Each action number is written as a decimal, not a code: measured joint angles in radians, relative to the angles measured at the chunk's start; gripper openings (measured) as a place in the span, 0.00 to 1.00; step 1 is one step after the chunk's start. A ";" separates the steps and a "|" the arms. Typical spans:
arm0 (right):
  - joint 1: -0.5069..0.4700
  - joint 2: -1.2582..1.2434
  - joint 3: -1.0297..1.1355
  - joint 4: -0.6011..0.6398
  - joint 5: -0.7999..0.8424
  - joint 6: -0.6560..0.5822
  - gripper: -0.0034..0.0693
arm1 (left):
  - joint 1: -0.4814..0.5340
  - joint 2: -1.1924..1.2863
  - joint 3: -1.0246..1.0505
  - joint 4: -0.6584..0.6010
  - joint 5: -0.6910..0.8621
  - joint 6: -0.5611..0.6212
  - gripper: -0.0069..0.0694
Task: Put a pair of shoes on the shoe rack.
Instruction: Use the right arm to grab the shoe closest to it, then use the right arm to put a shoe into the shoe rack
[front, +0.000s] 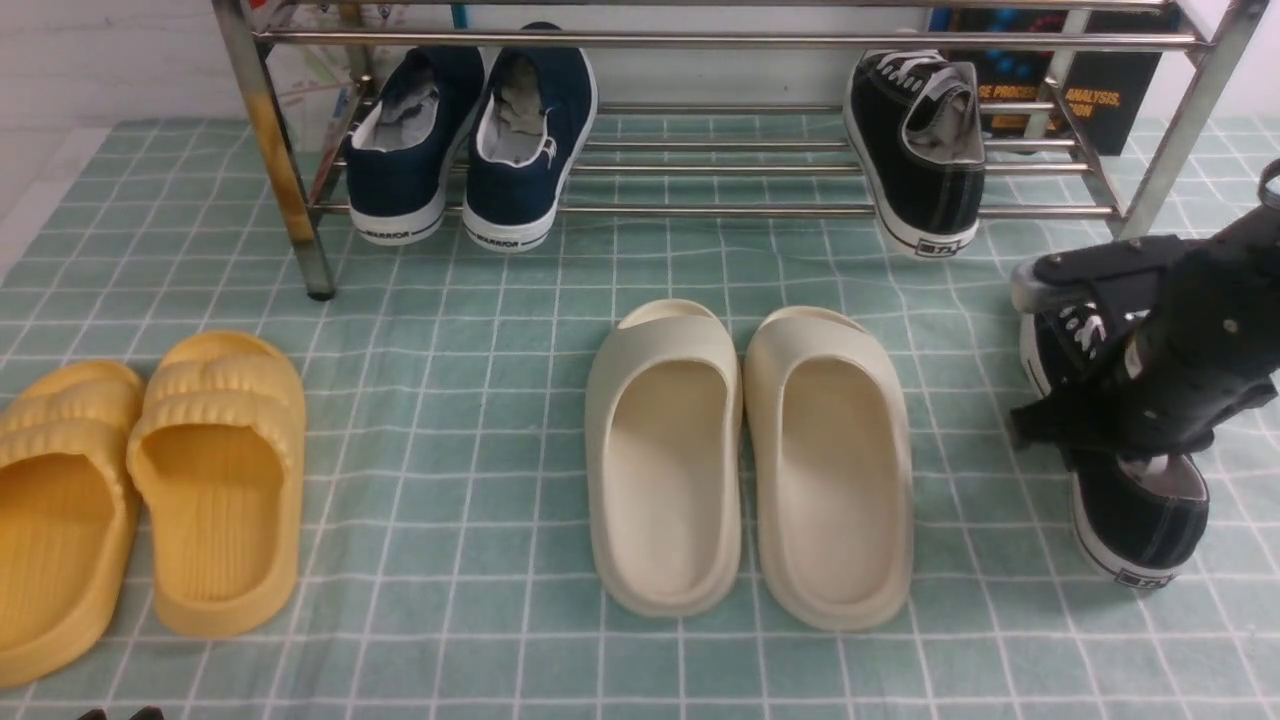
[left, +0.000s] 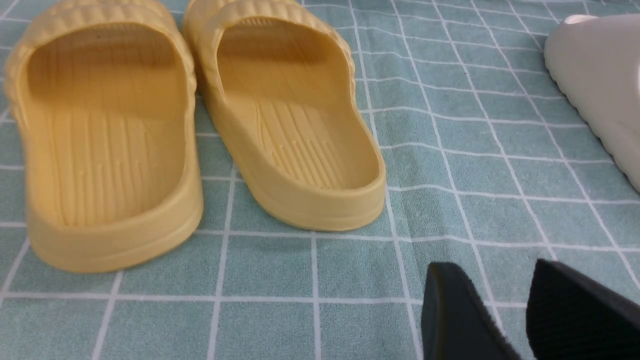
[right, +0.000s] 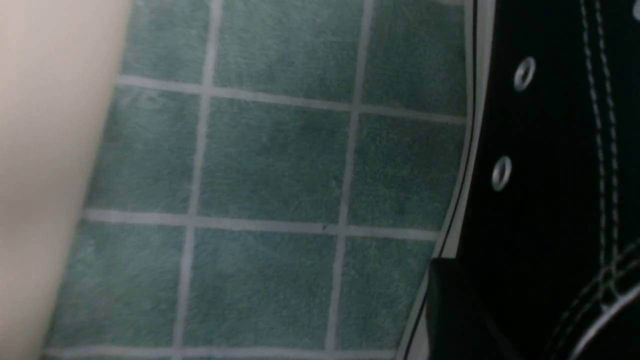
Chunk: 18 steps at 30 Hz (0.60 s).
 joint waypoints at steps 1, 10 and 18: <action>0.000 0.010 0.000 -0.026 -0.002 0.033 0.38 | 0.000 0.000 0.000 0.000 0.000 0.000 0.40; 0.051 -0.112 -0.006 -0.022 0.119 0.001 0.06 | 0.000 0.000 0.000 0.000 0.000 0.000 0.40; 0.063 -0.153 -0.152 -0.067 0.131 -0.001 0.06 | 0.000 0.000 0.000 0.000 0.000 0.000 0.40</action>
